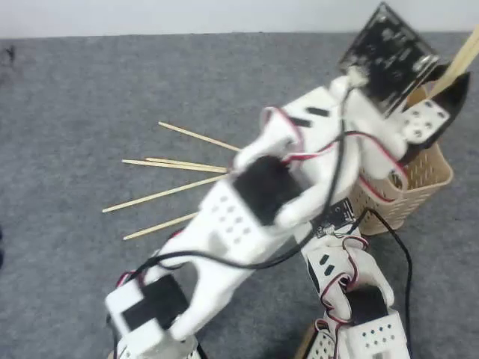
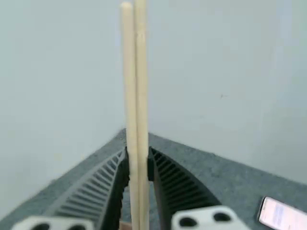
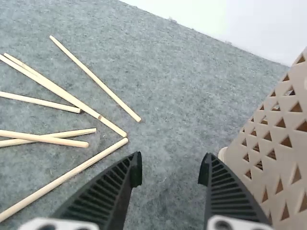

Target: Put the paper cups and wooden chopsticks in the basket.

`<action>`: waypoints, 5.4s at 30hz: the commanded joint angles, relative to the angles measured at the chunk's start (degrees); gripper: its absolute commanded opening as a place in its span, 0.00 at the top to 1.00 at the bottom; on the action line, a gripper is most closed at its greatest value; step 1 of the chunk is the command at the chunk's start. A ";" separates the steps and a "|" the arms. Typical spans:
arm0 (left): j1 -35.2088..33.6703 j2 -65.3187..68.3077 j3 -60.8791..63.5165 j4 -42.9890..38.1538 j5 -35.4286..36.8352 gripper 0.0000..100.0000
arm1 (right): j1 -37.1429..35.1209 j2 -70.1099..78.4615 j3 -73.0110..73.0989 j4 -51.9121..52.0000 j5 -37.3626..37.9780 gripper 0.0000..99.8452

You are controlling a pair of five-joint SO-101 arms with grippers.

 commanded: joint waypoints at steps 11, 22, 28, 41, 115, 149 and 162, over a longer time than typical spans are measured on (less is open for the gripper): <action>-1.32 12.04 -0.48 -8.62 9.32 0.96 | 0.57 -0.48 0.88 -1.54 0.70 0.79; -3.25 8.79 -0.57 1.32 11.96 0.80 | 0.48 -0.48 0.88 -1.54 0.70 0.79; -5.45 6.86 -0.57 4.57 11.69 0.82 | 0.57 -0.48 0.88 -1.27 0.70 0.79; -40.09 -1.93 -0.31 32.70 -5.01 0.83 | 0.40 -0.48 0.88 -1.45 0.70 0.79; -44.04 55.56 -26.77 51.69 -82.29 0.99 | -0.57 -0.48 0.70 -1.27 0.70 0.79; -14.77 16.35 -55.43 37.45 23.82 0.99 | -0.48 -0.48 0.88 -1.01 0.70 0.79; -6.51 34.11 -55.60 29.19 33.32 0.99 | -0.40 -0.48 0.88 -1.10 0.79 0.79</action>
